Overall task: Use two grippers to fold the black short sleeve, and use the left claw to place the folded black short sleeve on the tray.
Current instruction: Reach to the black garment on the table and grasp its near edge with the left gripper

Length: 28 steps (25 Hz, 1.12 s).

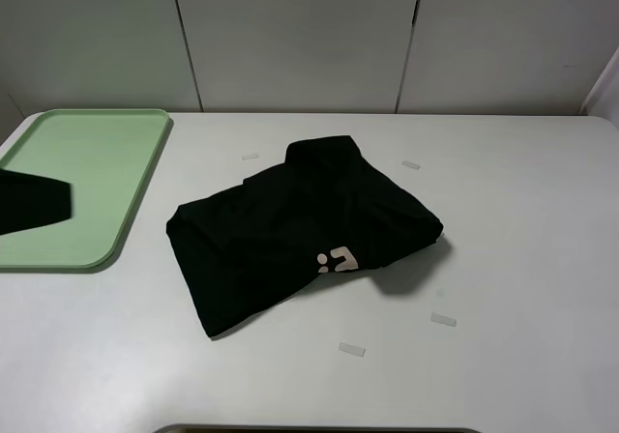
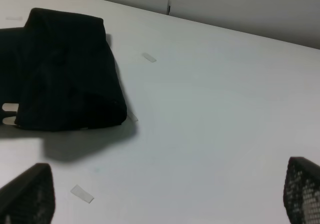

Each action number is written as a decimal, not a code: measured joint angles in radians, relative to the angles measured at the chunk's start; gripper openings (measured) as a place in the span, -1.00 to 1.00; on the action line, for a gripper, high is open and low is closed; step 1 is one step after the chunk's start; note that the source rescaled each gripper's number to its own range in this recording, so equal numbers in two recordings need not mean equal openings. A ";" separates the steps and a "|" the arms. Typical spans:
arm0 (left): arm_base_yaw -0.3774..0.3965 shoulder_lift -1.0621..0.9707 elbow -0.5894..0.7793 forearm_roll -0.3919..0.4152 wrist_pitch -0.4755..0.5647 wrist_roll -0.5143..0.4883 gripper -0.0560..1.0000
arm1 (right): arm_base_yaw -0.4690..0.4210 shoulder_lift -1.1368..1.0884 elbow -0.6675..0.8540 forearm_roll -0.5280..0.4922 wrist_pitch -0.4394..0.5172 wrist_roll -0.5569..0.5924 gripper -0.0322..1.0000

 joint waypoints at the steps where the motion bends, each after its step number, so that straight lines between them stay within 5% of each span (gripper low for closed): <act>1: 0.000 0.080 0.000 -0.059 -0.017 0.046 0.97 | 0.000 0.000 0.000 0.000 0.000 0.000 1.00; 6: 0.000 0.414 0.000 -0.398 -0.125 0.337 0.95 | 0.000 0.000 0.000 0.000 0.000 0.000 1.00; 7: 0.000 0.517 0.000 -0.542 -0.169 0.453 0.95 | 0.000 0.000 0.000 0.000 0.000 0.000 1.00; 11: 0.000 0.668 0.000 -0.761 -0.220 0.642 0.95 | 0.000 0.000 0.000 0.000 0.000 0.000 1.00; 28: 0.000 0.870 0.173 -1.080 -0.404 0.901 0.91 | 0.000 0.000 0.000 0.000 0.000 0.000 1.00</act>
